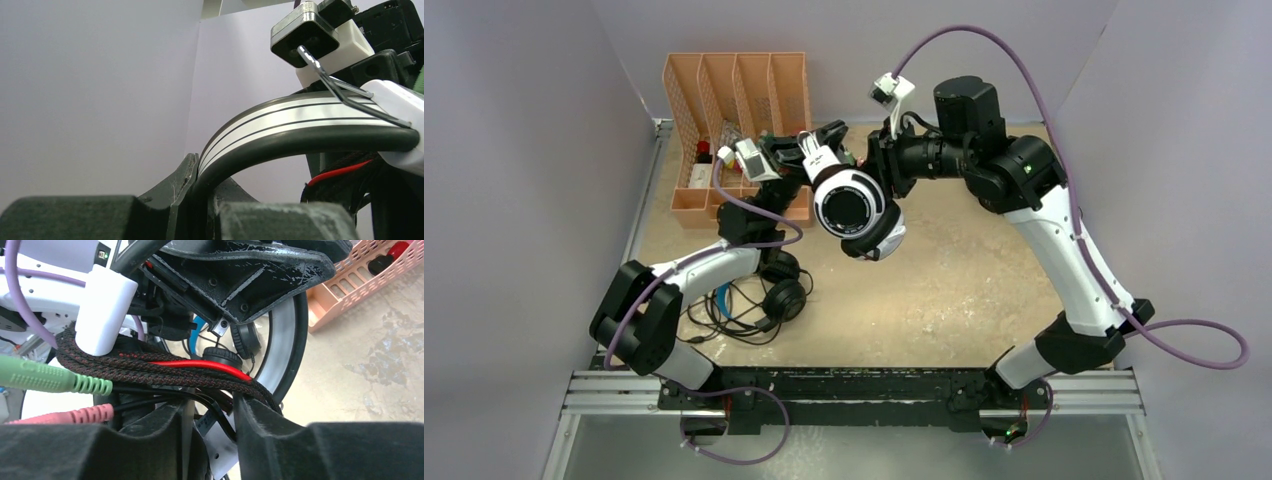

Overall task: Wrap the headphones
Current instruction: Wrap the headphones cable around the headphones.

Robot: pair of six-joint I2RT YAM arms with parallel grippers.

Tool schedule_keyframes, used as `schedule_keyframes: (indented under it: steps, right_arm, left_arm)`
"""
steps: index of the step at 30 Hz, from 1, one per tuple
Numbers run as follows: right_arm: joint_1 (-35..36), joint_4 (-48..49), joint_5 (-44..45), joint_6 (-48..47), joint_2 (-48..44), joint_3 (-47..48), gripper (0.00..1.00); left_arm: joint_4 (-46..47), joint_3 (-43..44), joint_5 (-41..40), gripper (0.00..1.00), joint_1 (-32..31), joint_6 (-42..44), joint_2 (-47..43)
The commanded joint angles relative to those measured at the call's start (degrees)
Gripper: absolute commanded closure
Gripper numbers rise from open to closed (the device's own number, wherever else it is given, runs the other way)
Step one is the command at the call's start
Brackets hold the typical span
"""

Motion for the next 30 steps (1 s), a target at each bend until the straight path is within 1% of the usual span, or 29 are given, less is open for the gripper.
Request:
schedule_keyframes:
  steps: [1,3,8,10,13,16,17,19,22,23,24,26,28,30]
  right_arm:
    - [-0.19,0.07,3.02,0.91,-0.56,4.19,0.59]
    - [-0.48,-0.62,3.90,1.19,-0.95,4.77,0.55]
    - [-2.35,0.74,3.78,2.35,-3.69,2.84,0.54]
    - [-3.00,2.36,2.01,2.53,-5.22,1.40,0.51]
    - [-3.17,7.02,-3.52,1.72,-7.70,-2.42,0.49]
    - [-3.18,8.06,-6.78,-0.13,-8.37,-2.99,0.44]
    - [-3.22,8.77,-7.94,-0.12,-8.21,-3.17,0.45]
    - [-3.25,11.18,-10.16,1.06,-7.76,-4.00,0.50]
    - [-3.25,10.33,-11.89,3.00,-5.18,-1.38,0.67]
    - [-3.28,11.02,-12.32,4.05,-5.02,-1.21,0.76]
    - [-3.40,12.03,-13.19,5.20,-5.34,-1.23,0.82]
    - [-3.54,14.12,-15.89,7.33,-6.14,-1.53,0.86]
    - [-3.54,14.79,-18.72,8.00,-6.19,-2.02,0.91]
    - [-3.58,13.91,-19.76,7.30,-6.16,-3.77,0.96]
  left_arm:
    - [12.82,2.75,-1.98,1.00,-1.76,-2.12,-0.30]
    - [12.82,3.19,-1.52,1.00,-1.81,-2.64,-0.32]
    - [12.74,3.32,-2.38,1.00,-1.89,-3.01,-1.62]
    - [12.73,3.82,-2.34,1.00,-1.96,-3.39,-2.06]
    - [12.77,4.83,-2.48,1.00,-1.93,-3.92,-2.45]
    - [12.76,5.56,-2.00,1.00,-2.03,-4.49,-2.71]
    - [12.81,5.71,-1.72,1.00,-2.16,-4.83,-2.76]
    - [12.80,6.12,-1.07,1.00,-2.43,-5.35,-2.73]
    - [12.79,6.57,0.83,1.00,-2.83,-5.66,-3.06]
    - [12.77,6.59,1.85,1.00,-2.86,-5.46,-3.24]
    - [12.69,6.39,3.04,1.00,-2.86,-4.87,-3.58]
    - [12.30,5.52,5.12,1.00,-2.84,-1.73,-4.60]
    - [5.01,4.74,7.64,1.00,-2.86,4.89,-6.94]
    - [-7.70,5.39,9.50,1.00,-2.94,14.87,-9.91]
